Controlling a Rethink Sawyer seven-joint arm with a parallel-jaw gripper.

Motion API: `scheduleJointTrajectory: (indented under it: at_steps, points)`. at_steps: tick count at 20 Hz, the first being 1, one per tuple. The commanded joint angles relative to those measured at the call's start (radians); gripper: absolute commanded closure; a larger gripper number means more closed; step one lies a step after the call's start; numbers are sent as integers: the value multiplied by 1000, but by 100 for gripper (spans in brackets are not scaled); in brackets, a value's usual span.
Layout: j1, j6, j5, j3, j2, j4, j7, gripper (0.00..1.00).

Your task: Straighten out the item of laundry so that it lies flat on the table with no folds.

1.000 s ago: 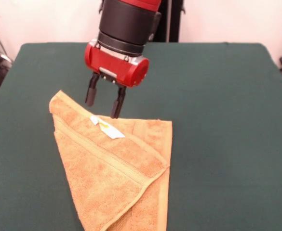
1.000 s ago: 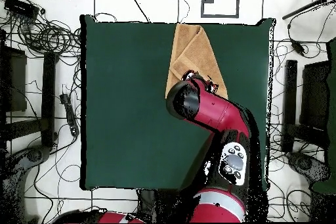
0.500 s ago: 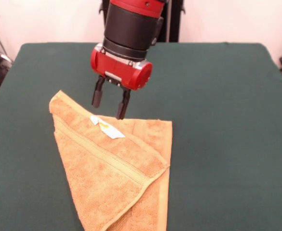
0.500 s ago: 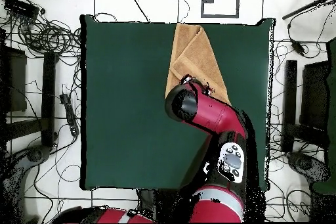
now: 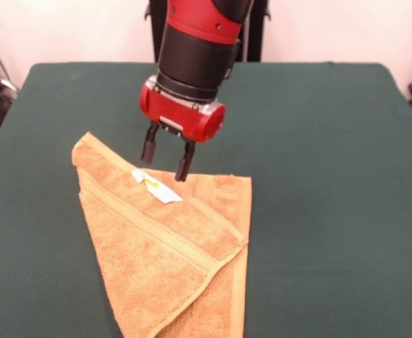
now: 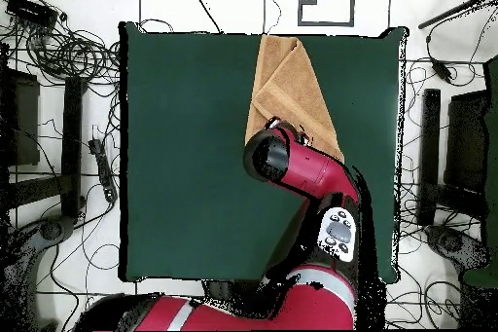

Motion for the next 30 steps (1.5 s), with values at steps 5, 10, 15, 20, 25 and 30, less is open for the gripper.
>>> scheduleJointTrajectory:
  at_steps: [5,10,15,20,25,30]
  points:
    - [25,37,-4,165,153,33,135,0]
    - [22,22,-3,180,179,31,136,0]
    - [13,1,-15,190,196,34,126,0]
    - [4,-49,-29,188,242,8,118,0]
    - [5,-77,-34,156,285,-54,107,0]
    - [5,-131,-47,126,300,-86,117,0]
